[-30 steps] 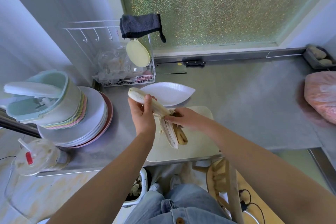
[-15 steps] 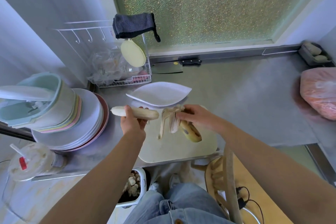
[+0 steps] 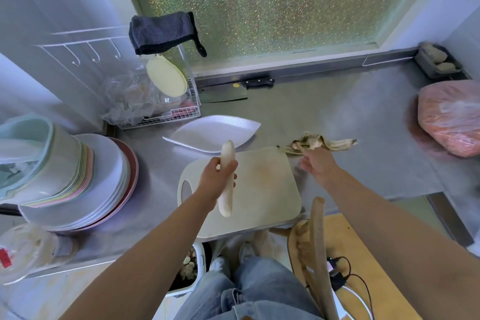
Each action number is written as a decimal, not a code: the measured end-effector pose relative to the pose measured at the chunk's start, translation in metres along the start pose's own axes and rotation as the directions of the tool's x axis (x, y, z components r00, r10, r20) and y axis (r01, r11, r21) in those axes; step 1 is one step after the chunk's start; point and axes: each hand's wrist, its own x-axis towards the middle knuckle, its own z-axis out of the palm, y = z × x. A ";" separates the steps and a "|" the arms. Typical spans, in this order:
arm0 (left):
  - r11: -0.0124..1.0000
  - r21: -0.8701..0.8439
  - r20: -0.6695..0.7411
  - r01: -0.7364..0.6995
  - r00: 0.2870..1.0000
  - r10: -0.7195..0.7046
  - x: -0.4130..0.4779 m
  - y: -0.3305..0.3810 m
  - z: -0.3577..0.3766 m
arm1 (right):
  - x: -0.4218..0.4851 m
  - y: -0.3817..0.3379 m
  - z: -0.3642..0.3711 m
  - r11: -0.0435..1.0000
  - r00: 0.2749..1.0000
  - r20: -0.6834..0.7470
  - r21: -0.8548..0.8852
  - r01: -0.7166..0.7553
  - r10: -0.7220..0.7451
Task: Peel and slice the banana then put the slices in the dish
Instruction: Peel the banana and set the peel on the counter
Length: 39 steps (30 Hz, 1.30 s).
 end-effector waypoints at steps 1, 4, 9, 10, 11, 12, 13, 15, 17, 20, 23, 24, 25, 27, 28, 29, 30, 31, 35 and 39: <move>0.996 0.089 0.004 -0.014 1.000 0.014 0.003 -0.003 0.001 | 0.001 0.003 0.000 0.999 1.000 -0.008 -0.031 -0.025 0.025; 0.924 0.378 0.017 -0.059 0.998 0.057 0.012 -0.010 0.003 | -0.006 -0.002 0.008 0.984 0.993 -0.099 -0.169 0.051 -0.068; 0.846 0.523 0.079 -0.104 0.994 0.073 0.018 -0.011 0.011 | -0.040 -0.017 0.039 0.968 0.936 0.334 -0.177 0.177 -0.111; 0.846 0.519 0.101 -0.125 0.991 0.085 0.018 -0.010 0.014 | -0.047 -0.017 0.044 0.966 0.884 0.466 -0.215 0.144 -0.028; 0.849 0.509 0.121 -0.143 0.988 0.094 0.018 -0.009 0.017 | -0.051 -0.015 0.050 0.958 0.828 0.559 -0.256 0.127 0.040; 0.852 0.497 0.139 -0.162 0.985 0.106 0.017 -0.009 0.019 | -0.053 -0.012 0.055 0.956 0.790 0.608 -0.270 0.113 0.079; 0.855 0.488 0.151 -0.176 0.982 0.116 0.017 -0.008 0.021 | -0.054 -0.008 0.059 0.962 0.776 0.625 -0.255 0.101 0.084; 0.868 0.455 0.176 -0.198 0.976 0.130 0.016 -0.009 0.020 | -0.052 -0.001 0.064 0.978 0.804 0.593 -0.189 0.093 0.038; 0.925 0.334 0.217 -0.181 0.970 0.111 0.016 -0.009 0.015 | -0.047 0.003 0.063 0.988 0.844 0.537 -0.125 0.086 -0.005; 0.995 0.082 0.269 -0.057 0.963 0.033 0.018 -0.010 -0.002 | -0.040 0.005 0.059 0.998 0.864 0.503 -0.050 0.043 -0.012; 0.999 0.043 0.317 0.009 0.948 -0.022 0.023 -0.013 -0.016 | -0.038 0.002 0.059 0.999 0.879 0.475 -0.012 0.043 -0.032; 0.999 0.050 0.327 0.021 0.944 -0.036 0.024 -0.012 -0.019 | -0.038 0.002 0.060 0.998 0.880 0.473 -0.017 0.055 -0.041; 0.998 0.051 0.340 0.032 0.939 -0.047 0.024 -0.011 -0.020 | -0.037 0.001 0.061 0.997 0.878 0.476 -0.031 0.070 -0.047; 0.997 0.024 0.380 0.067 0.922 -0.071 0.025 -0.005 -0.022 | -0.037 -0.001 0.064 0.994 0.878 0.476 -0.059 0.094 -0.055; 0.996 0.016 0.403 0.089 0.911 -0.088 0.026 -0.002 -0.023 | -0.037 -0.003 0.064 0.993 0.879 0.474 -0.063 0.102 -0.060; 0.994 0.031 0.416 0.100 0.904 -0.104 0.028 0.000 -0.025 | -0.037 -0.004 0.064 0.992 0.878 0.474 -0.061 0.108 -0.066; 0.993 0.061 0.422 0.104 0.899 -0.120 0.029 0.002 -0.027 | -0.037 -0.006 0.063 0.993 0.876 0.477 -0.050 0.110 -0.073; 0.990 0.100 0.427 0.101 0.894 -0.134 0.031 0.003 -0.029 | -0.038 -0.007 0.062 0.994 0.875 0.478 -0.036 0.107 -0.077; 0.982 0.171 0.426 0.078 0.893 -0.145 0.035 0.008 -0.028 | -0.036 -0.009 0.058 0.997 0.872 0.483 0.016 0.082 -0.079; 0.964 0.260 0.357 -0.048 0.933 -0.050 0.037 0.011 -0.022 | -0.037 -0.014 0.055 0.994 0.877 0.470 0.037 0.098 -0.104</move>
